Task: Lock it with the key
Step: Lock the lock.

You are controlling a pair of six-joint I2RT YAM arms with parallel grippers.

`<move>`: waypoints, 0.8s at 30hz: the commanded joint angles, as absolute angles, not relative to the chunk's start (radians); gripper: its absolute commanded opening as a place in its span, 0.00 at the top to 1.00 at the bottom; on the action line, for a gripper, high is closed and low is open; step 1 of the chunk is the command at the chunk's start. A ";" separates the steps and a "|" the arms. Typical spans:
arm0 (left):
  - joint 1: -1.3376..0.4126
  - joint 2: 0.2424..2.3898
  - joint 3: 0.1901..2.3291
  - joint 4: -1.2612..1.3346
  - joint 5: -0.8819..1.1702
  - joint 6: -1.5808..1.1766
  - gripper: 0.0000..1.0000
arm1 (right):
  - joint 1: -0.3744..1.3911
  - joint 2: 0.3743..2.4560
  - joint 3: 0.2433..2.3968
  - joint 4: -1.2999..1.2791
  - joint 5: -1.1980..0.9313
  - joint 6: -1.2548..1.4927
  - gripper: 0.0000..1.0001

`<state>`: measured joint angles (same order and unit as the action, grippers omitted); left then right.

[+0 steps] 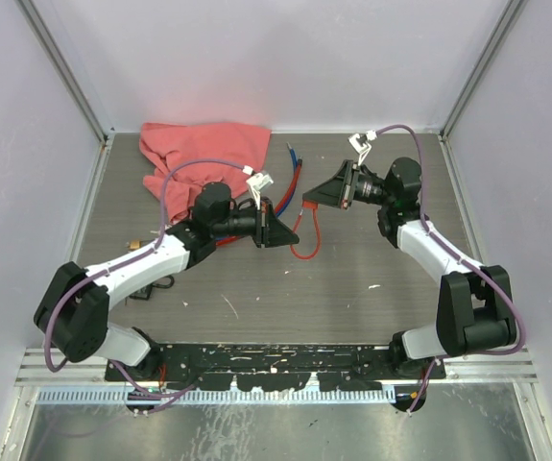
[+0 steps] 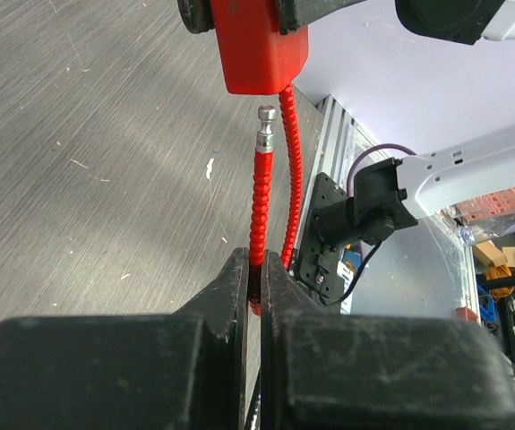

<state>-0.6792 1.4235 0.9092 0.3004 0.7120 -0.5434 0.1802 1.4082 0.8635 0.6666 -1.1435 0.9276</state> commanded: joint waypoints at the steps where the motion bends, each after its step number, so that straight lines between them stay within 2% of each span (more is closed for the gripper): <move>1: -0.684 1.426 0.947 0.392 0.747 -0.560 1.00 | 0.197 1.403 0.865 0.746 -1.117 0.949 0.99; 24: -0.684 1.448 0.949 0.470 0.741 -0.607 1.00 | 0.206 1.401 0.845 0.735 -1.115 0.934 0.99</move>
